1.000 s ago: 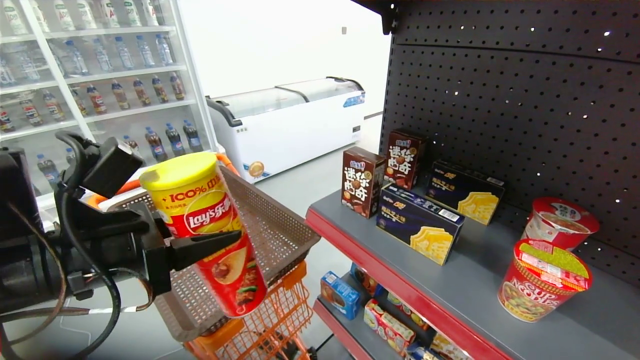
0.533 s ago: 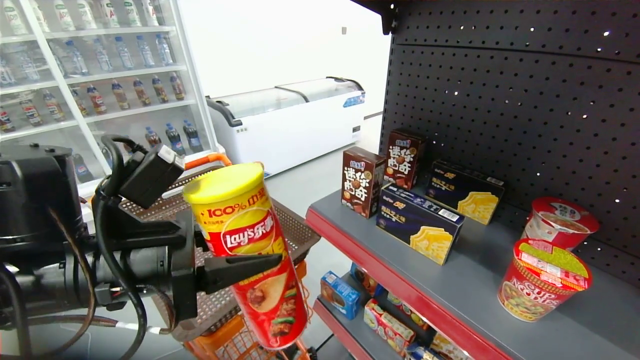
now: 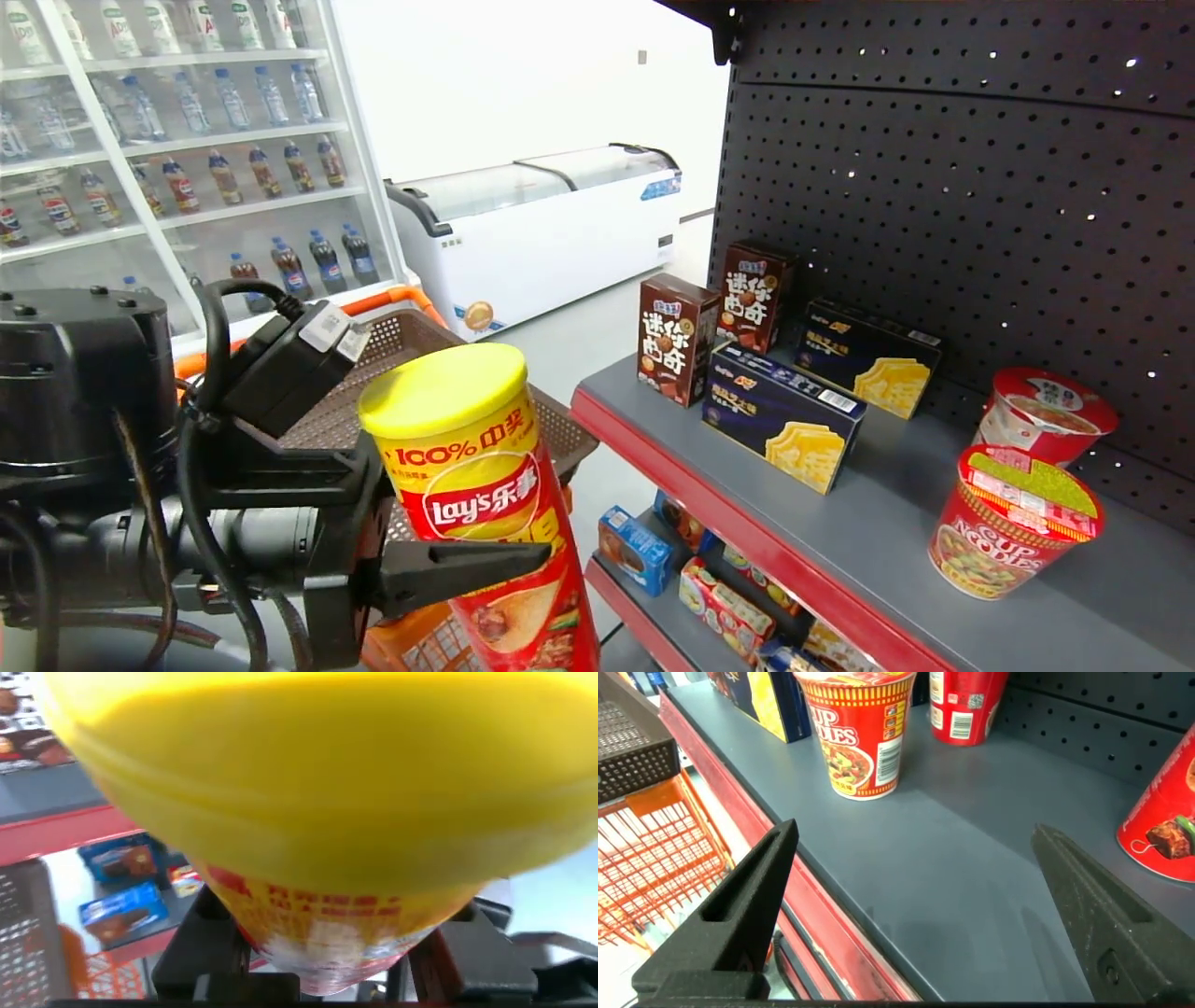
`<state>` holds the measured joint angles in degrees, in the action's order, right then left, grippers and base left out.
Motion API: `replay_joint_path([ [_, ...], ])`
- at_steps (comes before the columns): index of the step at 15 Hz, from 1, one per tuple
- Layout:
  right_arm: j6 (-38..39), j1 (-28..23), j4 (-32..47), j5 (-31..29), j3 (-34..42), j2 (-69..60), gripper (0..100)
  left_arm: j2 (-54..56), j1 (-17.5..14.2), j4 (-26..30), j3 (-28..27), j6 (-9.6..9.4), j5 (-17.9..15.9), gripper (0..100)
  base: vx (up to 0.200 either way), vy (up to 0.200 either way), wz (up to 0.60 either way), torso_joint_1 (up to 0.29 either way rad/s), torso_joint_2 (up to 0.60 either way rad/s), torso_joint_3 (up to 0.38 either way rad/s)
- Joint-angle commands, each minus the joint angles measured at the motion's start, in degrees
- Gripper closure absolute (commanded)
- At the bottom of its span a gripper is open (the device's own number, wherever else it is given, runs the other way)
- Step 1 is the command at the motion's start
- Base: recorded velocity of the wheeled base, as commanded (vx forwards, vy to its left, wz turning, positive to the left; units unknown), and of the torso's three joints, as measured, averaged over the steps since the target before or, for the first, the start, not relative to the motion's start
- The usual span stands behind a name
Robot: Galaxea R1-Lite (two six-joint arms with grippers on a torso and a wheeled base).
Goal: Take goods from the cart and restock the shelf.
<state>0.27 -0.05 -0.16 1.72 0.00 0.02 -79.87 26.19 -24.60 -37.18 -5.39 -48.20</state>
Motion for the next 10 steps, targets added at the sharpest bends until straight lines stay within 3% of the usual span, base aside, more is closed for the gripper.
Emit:
replay_joint_path([
  [1, 0.0, -0.04, 0.07, 0.04, 0.0, -0.02, 0, 0.16, 1.32, 0.52, 0.44, -1.12, -1.81, 100, 0.0, 0.0, 0.0, 0.0, 0.0, 0.0],
  [3, 0.0, 0.05, 0.07, 0.04, 0.0, -0.02, 0, 0.07, 2.99, 0.61, 2.03, -2.35, -2.07, 100, 0.0, 0.0, 0.0, 0.0, 0.0, 0.0],
  [4, 0.0, 0.05, 0.07, 0.04, 0.0, -0.02, 0, -0.2, 4.58, 0.61, 3.34, -4.02, -1.98, 100, 0.0, 0.0, 0.0, 0.0, 0.0, 0.0],
  [10, 0.0, 0.05, -0.02, 0.13, 0.0, -0.02, 0, -0.37, 4.58, 0.61, 3.17, -4.37, -1.81, 100, 0.0, 0.0, -0.1, 0.0, 0.0, 0.0],
])
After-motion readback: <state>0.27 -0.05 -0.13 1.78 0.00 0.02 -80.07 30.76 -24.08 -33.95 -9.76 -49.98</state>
